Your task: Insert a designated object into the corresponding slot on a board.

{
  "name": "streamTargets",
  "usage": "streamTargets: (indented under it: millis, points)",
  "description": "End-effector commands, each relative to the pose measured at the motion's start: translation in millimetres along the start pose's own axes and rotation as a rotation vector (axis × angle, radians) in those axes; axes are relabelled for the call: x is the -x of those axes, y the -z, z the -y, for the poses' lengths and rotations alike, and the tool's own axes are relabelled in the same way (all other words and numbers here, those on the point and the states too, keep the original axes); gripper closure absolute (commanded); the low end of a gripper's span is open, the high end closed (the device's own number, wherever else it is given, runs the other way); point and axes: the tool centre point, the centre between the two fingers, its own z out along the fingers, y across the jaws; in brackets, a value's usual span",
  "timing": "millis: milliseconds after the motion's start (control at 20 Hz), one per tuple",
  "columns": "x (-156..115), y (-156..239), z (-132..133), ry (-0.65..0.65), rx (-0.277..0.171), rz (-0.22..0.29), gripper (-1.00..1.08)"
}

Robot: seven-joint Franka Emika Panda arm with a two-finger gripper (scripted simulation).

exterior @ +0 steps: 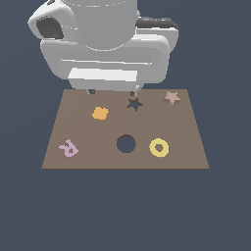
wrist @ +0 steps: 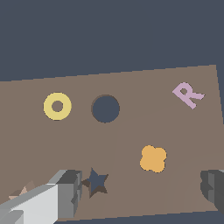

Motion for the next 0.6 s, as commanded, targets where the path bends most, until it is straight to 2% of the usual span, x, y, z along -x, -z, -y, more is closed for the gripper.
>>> streamTargets:
  millis: [0, 300, 550]
  points:
    - [0, 0, 0, 0.0, 0.0, 0.0, -0.92]
    - [7, -9, 13, 0.017, 0.0, 0.003, -0.92]
    - [25, -31, 45, 0.058, 0.001, 0.012, -0.92]
